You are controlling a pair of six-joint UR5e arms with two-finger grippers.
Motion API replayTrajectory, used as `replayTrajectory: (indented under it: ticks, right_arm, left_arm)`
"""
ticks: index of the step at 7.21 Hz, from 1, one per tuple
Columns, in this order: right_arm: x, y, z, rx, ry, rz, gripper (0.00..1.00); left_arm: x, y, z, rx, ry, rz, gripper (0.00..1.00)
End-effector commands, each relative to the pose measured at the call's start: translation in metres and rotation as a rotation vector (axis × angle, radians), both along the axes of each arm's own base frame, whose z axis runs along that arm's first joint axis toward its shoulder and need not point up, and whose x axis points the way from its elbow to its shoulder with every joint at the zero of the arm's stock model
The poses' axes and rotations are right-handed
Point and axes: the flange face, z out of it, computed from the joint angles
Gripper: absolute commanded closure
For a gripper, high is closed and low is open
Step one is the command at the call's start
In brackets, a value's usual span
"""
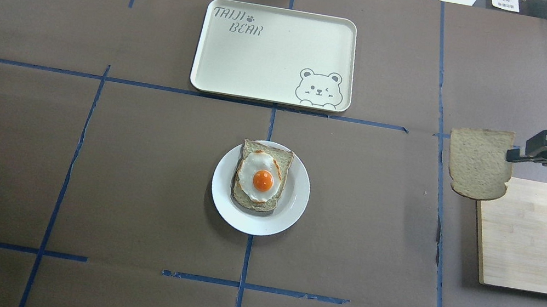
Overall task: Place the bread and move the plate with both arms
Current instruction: 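Lift the bread slice with the right gripper and carry it over the plate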
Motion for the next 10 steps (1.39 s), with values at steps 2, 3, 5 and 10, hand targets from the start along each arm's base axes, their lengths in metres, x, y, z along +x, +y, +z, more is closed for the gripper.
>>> replayTrajectory:
  ticks: [2,3,5,10]
  right_arm:
    - [-0.139,0.002,-0.123,-0.02,-0.106,0.045,1.0]
    - [-0.183,0.009,-0.159,-0.045,-0.112,0.068,1.0]
    - [-0.272,0.049,-0.206,0.003,-0.107,0.122,1.0]
    - [-0.331,0.091,-0.194,0.039,-0.067,0.13,1.0]
  left_arm:
    - [0.0,0.0,-0.002,0.002,0.002,0.0,0.0]
    - [0.0,0.0,-0.001,0.001,0.002,0.0,0.0]
    - [0.0,0.0,-0.002,0.001,0.002,-0.001,0.0]
    - [0.0,-0.002,-0.004,0.007,0.002,0.0,0.0]
